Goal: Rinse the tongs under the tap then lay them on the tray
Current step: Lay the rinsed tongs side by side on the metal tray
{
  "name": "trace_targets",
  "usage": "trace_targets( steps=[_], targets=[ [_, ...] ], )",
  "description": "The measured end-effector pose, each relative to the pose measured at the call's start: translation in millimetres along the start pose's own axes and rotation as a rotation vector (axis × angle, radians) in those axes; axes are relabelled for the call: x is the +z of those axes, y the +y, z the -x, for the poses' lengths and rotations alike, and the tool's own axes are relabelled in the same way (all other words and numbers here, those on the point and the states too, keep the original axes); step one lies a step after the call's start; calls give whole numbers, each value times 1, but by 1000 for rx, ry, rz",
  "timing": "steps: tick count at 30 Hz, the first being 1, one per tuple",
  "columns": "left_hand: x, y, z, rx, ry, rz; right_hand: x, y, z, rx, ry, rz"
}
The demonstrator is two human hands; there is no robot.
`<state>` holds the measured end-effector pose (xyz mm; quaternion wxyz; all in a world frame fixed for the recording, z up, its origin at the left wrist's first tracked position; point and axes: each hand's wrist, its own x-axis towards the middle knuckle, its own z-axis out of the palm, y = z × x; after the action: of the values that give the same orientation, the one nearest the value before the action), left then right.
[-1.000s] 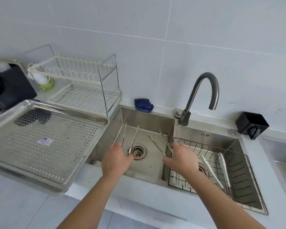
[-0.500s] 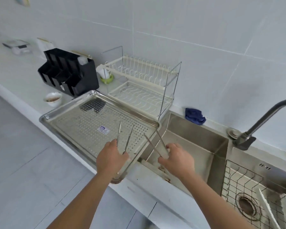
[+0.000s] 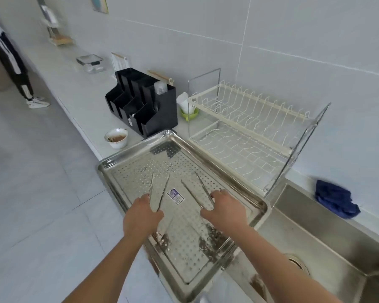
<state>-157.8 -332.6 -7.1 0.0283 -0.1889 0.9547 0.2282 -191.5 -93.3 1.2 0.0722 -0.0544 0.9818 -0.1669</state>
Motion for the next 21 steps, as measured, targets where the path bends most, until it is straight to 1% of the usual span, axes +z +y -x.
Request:
trace_targets(
  steps=[5, 10, 16, 21],
  targets=[
    [7, -13, -51, -38, -65, -21, 19, -26, -57, 24, -86, 9],
    [12, -23, -109, 16, -150, -74, 46, -49, -101, 107, -120, 36],
    [24, -34, -156, 63, -210, -130, 70, -71, -131, 222, -112, 45],
    [31, -37, -171, 104, -255, -148, 86, -79, -139, 285, -109, 36]
  ],
)
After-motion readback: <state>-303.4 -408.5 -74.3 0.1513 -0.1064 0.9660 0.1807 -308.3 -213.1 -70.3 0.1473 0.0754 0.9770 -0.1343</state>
